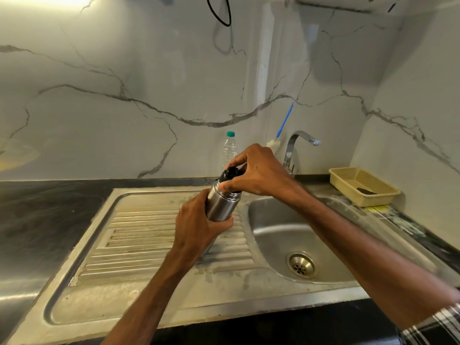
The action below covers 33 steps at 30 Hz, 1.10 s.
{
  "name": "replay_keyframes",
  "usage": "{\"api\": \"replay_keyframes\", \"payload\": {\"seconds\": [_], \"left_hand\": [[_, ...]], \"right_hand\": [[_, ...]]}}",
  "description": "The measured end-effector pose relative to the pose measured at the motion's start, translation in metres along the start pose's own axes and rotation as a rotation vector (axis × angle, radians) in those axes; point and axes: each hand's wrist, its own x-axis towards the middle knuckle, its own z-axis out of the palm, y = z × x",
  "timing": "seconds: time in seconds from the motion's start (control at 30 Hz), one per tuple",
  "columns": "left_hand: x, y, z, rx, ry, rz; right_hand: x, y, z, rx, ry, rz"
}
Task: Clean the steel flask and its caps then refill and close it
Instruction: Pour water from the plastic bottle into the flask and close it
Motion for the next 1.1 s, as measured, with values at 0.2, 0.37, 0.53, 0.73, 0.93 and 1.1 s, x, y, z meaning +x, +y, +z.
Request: {"api": "replay_keyframes", "payload": {"seconds": [0.2, 0.37, 0.53, 0.73, 0.93, 1.1], "left_hand": [[-0.007, 0.004, 0.003, 0.015, 0.077, -0.05], [-0.008, 0.005, 0.004, 0.017, 0.09, -0.078], [0.001, -0.002, -0.015, -0.036, 0.04, -0.165], [0.01, -0.013, -0.036, -0.079, 0.025, -0.249], [0.013, -0.02, -0.031, 0.015, 0.014, -0.213], [0.013, -0.022, -0.027, 0.024, -0.016, -0.185]], "right_hand": [[0.007, -0.003, 0.006, -0.073, 0.004, 0.074], [0.006, -0.002, 0.015, -0.082, 0.046, 0.059], [0.005, 0.021, 0.023, 0.558, -0.091, 0.192], [0.008, 0.093, 0.107, 0.535, -0.166, 0.278], [0.019, 0.101, 0.173, 0.092, -0.316, 0.195], [0.019, 0.106, 0.177, 0.321, -0.26, 0.246]]}}
